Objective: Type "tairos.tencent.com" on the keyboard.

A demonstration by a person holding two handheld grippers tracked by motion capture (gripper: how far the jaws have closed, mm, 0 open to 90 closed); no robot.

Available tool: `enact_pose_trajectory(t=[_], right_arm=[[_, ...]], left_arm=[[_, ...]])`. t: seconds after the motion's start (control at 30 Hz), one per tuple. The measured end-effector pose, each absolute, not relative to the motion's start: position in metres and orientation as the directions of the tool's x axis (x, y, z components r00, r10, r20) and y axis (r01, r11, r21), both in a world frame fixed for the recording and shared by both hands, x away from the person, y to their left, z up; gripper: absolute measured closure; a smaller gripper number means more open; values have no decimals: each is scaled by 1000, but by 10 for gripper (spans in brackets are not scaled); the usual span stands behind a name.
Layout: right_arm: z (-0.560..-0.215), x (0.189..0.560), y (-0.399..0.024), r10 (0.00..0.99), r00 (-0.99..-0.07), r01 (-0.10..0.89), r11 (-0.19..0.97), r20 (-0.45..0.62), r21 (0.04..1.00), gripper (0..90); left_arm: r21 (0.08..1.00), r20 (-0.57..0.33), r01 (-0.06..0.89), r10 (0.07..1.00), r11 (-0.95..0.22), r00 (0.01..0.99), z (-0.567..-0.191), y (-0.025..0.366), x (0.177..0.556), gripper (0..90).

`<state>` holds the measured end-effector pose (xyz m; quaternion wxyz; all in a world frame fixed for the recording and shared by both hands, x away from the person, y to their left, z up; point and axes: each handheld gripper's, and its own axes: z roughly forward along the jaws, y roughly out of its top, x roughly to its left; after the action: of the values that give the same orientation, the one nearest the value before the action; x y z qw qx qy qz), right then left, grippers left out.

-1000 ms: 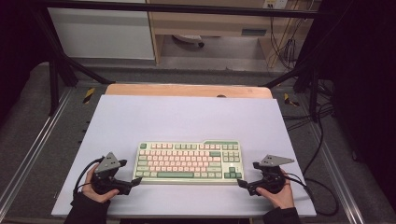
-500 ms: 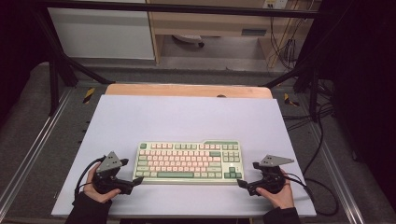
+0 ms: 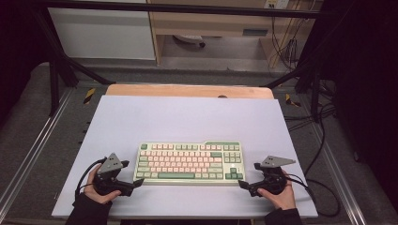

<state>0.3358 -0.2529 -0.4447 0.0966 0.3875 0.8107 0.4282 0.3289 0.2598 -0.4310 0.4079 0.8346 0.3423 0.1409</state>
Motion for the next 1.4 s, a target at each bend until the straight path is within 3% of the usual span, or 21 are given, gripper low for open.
enact_pose_trajectory(t=[1.4], right_arm=[[-445, 336, -253, 713, -679, 547, 333, 175, 769, 4]], left_arm=[[786, -48, 466, 712, -407, 701, -406, 226, 339, 129]])
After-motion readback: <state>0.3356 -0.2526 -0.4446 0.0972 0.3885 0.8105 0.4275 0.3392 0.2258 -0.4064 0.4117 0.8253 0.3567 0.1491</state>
